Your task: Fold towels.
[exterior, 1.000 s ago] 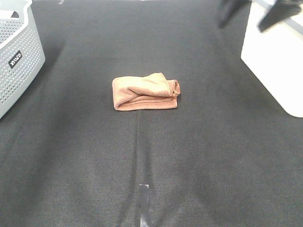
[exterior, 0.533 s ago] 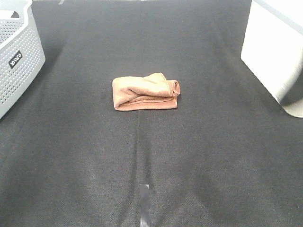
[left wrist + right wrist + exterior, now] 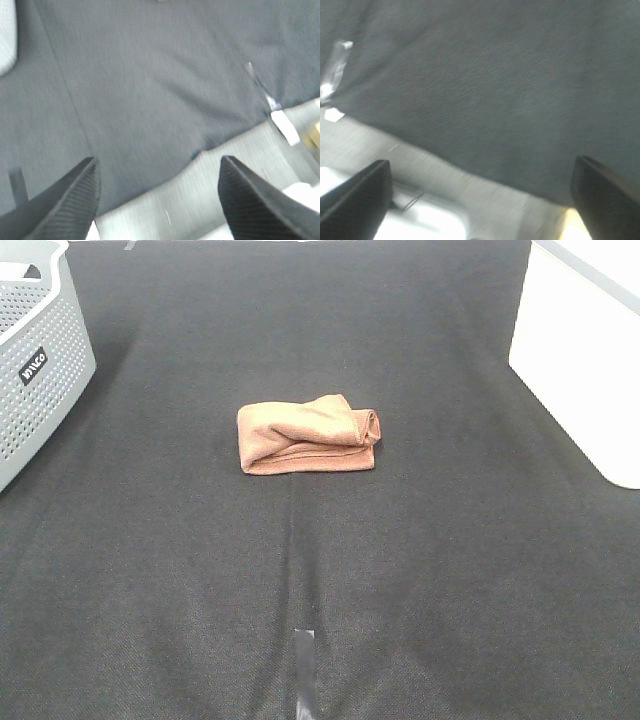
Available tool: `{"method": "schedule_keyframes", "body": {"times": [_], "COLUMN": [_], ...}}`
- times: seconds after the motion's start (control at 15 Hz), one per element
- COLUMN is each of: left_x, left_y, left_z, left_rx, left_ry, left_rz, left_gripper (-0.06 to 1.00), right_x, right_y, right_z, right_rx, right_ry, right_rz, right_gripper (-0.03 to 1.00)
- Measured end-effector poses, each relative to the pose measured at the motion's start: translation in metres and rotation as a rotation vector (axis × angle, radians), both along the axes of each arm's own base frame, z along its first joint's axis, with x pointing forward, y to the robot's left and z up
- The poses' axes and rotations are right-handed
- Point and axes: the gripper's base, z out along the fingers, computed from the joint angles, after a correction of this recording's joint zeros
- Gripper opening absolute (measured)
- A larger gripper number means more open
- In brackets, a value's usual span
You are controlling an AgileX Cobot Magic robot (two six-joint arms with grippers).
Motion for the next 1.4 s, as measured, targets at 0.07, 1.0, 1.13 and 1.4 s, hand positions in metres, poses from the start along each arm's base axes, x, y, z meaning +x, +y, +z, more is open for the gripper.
{"method": "schedule_keyframes", "body": {"times": [0.07,1.0,1.13,1.4], "left_x": [-0.004,0.0,0.0,0.001], "left_y": [0.001,0.001,0.001,0.001], "left_z": [-0.008,-0.013,-0.013,-0.013], "left_rx": [-0.006,-0.006,-0.004,-0.004], "left_ry": [-0.034,-0.133,-0.134,-0.134], "left_rz": [0.002,0.003,0.002,0.006], "left_gripper": [0.64,0.64,0.64,0.64], "right_x": [-0.007,-0.024,-0.024,-0.024], "right_y": [-0.003,-0.007,-0.007,-0.007], "right_z": [-0.002,-0.002,-0.002,-0.002], "right_rx": [-0.01,0.002,0.002,0.006], "right_ry": [-0.06,-0.17,-0.17,-0.169], "right_rz": [-0.006,-0.013,-0.013,-0.013], "right_gripper": [0.91,0.91,0.91,0.91]}}
